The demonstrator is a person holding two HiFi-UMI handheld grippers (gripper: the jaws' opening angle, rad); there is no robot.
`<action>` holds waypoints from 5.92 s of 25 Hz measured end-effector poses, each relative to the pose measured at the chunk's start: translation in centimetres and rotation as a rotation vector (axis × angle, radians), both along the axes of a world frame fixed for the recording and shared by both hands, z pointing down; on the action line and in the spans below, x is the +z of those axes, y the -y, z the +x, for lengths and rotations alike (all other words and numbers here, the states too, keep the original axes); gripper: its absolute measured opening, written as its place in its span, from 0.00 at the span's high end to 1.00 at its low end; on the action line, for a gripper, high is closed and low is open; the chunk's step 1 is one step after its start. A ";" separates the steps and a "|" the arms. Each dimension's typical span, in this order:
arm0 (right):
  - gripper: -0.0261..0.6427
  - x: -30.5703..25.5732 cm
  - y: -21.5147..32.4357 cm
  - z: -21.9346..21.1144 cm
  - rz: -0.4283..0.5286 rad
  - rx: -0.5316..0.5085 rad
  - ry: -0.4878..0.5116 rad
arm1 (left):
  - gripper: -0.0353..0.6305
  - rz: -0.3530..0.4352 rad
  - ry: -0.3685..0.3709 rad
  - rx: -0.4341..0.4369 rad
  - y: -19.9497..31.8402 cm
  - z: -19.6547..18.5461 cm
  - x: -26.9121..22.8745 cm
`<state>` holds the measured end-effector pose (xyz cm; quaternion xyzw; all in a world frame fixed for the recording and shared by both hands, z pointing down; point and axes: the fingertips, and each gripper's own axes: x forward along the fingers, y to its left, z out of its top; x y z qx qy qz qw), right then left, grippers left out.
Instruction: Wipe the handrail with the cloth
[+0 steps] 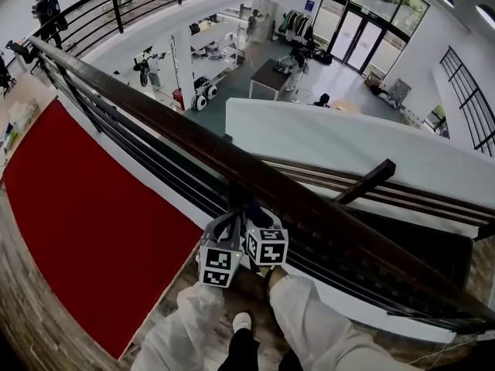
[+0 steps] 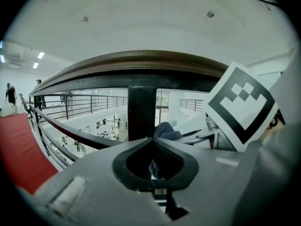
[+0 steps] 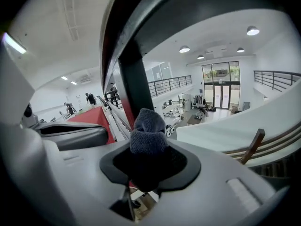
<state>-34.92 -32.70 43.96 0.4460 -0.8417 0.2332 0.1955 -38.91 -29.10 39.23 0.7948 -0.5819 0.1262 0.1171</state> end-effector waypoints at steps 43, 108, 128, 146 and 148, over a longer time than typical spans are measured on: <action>0.79 0.4 -4.7 11.4 0.003 0.010 -0.049 | 0.96 -0.061 0.042 0.036 -6.0 8.7 1.1; 0.79 -0.2 -20.8 55.7 -0.012 0.419 -0.029 | 0.96 -0.150 0.062 0.545 -16.4 54.3 2.9; 0.78 -1.1 -24.7 69.0 -0.005 0.412 0.037 | 0.95 -0.128 0.105 0.567 -20.7 69.7 1.0; 0.78 -1.1 -28.7 79.6 0.029 0.503 0.007 | 0.95 -0.160 0.106 0.689 -24.7 79.5 2.8; 0.78 -1.1 -29.2 80.8 0.032 0.516 0.001 | 0.95 -0.164 0.099 0.706 -25.1 80.7 2.8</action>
